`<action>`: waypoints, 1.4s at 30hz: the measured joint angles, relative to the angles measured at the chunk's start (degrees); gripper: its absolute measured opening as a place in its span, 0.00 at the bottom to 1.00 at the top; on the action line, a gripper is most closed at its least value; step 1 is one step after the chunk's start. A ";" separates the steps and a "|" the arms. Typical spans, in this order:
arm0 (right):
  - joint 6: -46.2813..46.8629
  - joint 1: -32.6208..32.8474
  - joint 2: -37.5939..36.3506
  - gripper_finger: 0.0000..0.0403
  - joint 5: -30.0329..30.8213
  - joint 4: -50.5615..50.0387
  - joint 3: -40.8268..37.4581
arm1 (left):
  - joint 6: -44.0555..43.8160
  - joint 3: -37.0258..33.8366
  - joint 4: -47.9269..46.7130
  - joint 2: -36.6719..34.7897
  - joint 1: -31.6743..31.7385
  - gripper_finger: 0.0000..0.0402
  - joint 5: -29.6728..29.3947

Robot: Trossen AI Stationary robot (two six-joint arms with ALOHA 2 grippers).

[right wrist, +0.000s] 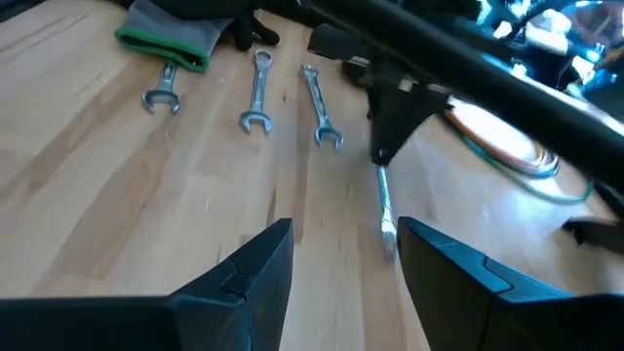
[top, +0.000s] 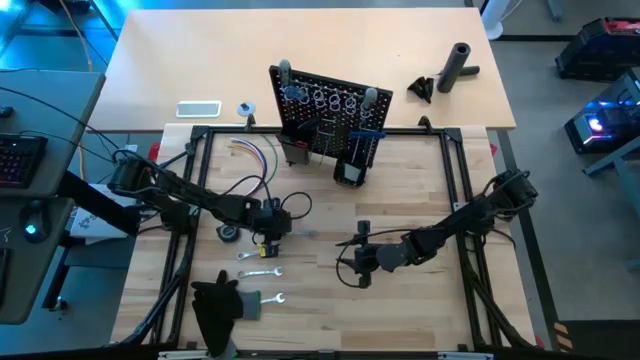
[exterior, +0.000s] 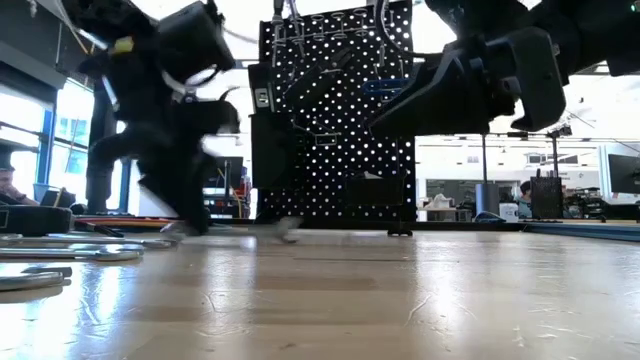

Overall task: Hang tools onto peg board
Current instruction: Hang the wrench on the black pegboard

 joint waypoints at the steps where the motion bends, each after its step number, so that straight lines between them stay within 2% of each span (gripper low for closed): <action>1: -1.13 0.00 0.00 0.45 0.01 -0.10 0.34 | 0.27 0.74 0.70 -0.21 0.00 0.02 0.30; 9: -5.83 -0.11 0.00 0.45 2.51 -0.23 2.09 | 1.27 3.94 -2.12 -0.21 -0.04 0.01 0.47; 16: -5.38 -1.80 1.10 0.45 0.98 -0.95 2.09 | 0.99 4.24 -2.32 -0.19 -0.03 0.01 1.09; 22: -3.62 -4.43 6.69 0.45 -2.94 0.65 4.73 | 0.95 4.24 -2.14 -0.23 -0.02 0.00 1.10; 28: -4.75 -6.87 14.86 0.45 -3.16 0.10 13.42 | 0.92 4.24 -2.15 -0.26 -0.02 0.00 1.09; 33: -2.29 -9.69 19.67 0.45 -3.70 -10.59 22.73 | 0.75 4.26 -2.35 -0.28 -0.02 0.00 1.07; 36: 0.87 -12.08 22.03 0.45 -7.49 -17.83 27.52 | 0.77 4.26 -2.30 -0.28 -0.02 0.00 1.07; 39: 3.70 -14.18 23.67 0.45 -10.49 -21.66 29.87 | 0.79 4.28 -2.26 -0.30 -0.02 0.00 1.03; 42: 4.77 -15.56 24.00 0.45 -10.81 -22.31 30.23 | 0.79 4.28 -2.17 -0.30 0.00 0.00 1.00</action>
